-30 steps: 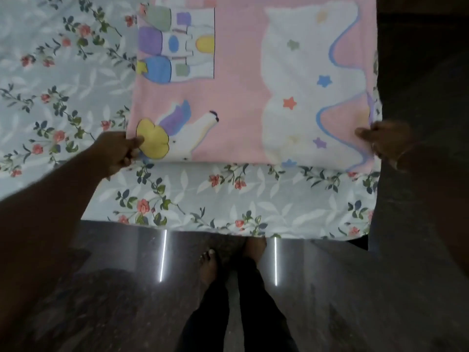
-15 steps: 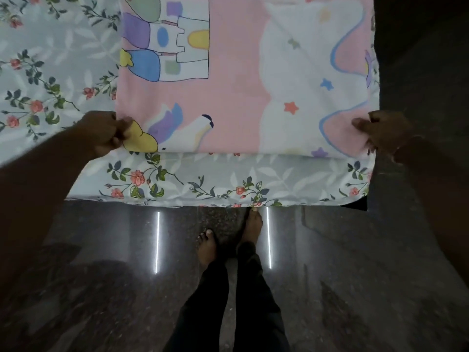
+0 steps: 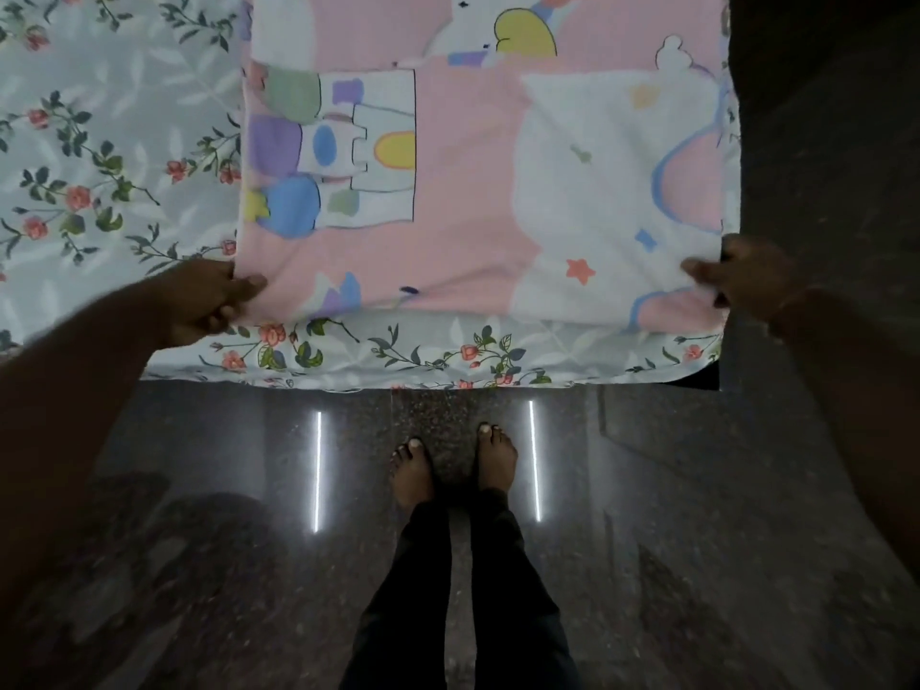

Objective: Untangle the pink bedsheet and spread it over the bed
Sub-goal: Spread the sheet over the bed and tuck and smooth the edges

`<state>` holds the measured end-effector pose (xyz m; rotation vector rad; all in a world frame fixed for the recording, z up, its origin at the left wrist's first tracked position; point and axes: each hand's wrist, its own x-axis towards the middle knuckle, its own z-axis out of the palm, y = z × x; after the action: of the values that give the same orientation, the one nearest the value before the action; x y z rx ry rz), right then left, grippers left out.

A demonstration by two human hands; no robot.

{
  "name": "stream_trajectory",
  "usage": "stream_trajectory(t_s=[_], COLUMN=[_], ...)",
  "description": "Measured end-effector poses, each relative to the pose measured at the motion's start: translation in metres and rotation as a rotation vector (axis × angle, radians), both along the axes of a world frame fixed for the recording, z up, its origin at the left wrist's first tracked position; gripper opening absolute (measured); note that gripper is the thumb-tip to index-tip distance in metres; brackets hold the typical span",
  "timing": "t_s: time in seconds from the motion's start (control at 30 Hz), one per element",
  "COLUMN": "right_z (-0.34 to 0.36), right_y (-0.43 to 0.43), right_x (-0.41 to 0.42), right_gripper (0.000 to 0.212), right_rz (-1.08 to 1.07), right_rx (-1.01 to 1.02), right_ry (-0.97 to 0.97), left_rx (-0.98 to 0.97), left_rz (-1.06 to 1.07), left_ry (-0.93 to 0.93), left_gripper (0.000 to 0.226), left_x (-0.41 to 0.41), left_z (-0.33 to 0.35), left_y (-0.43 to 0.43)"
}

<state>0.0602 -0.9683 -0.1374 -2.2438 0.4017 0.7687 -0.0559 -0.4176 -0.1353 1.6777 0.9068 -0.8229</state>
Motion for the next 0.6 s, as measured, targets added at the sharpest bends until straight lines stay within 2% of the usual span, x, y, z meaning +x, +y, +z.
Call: stream_trajectory(t_s=[0.03,0.1,0.13,0.17,0.27,0.3,0.33,0.37,0.4,0.5,0.53,0.57,0.6], right_z=[-0.001,-0.005,-0.010,-0.013,-0.011,-0.011,-0.008,-0.006,-0.004,-0.003,0.001,-0.003,0.000], right_y=[-0.006,-0.026,-0.035,-0.037,-0.020,-0.013,-0.010,-0.008,-0.011,-0.021,-0.021,-0.024,-0.023], right_x=[-0.011,-0.027,-0.028,-0.025,-0.008,-0.005,-0.003,-0.007,-0.013,-0.041,-0.052,-0.060,-0.067], right_gripper=[0.019,0.058,0.076,0.079,0.037,0.038,0.048,0.056,0.055,0.032,0.029,0.026,0.028], right_rz=[0.085,0.132,0.096,0.048,-0.136,-0.210,-0.242,-0.204,-0.108,0.321,0.333,0.306,0.243], right_rx=[-0.014,-0.006,0.017,0.058,0.180,0.257,0.305,0.332,0.296,-0.069,-0.069,-0.015,0.040], right_ry=[0.074,0.272,0.271,0.213,0.043,0.012,0.018,0.022,0.056,0.172,0.197,0.222,0.257], left_rx=[0.006,0.005,-0.016,-0.053,-0.128,-0.134,-0.145,-0.151,-0.147,-0.081,-0.069,-0.080,-0.137], left_rz=[-0.068,-0.078,-0.030,0.033,0.176,0.182,0.199,0.178,0.125,-0.305,-0.381,-0.371,-0.244], left_ry=[0.060,0.120,0.108,0.088,-0.043,-0.086,-0.106,-0.094,-0.052,0.176,0.209,0.171,0.167], left_gripper=[0.010,0.011,0.010,0.011,0.012,0.008,0.008,0.010,0.010,0.017,0.023,0.024,0.021], left_x=[-0.010,-0.029,-0.036,-0.039,-0.023,-0.015,-0.012,-0.011,-0.013,-0.046,-0.058,-0.065,-0.070], left_z=[0.001,0.005,0.008,0.006,0.006,0.004,0.003,0.003,0.004,0.003,0.004,-0.003,0.002], left_y=[0.004,0.011,0.006,0.006,-0.005,-0.008,-0.011,-0.013,-0.013,-0.004,0.000,0.003,-0.005])
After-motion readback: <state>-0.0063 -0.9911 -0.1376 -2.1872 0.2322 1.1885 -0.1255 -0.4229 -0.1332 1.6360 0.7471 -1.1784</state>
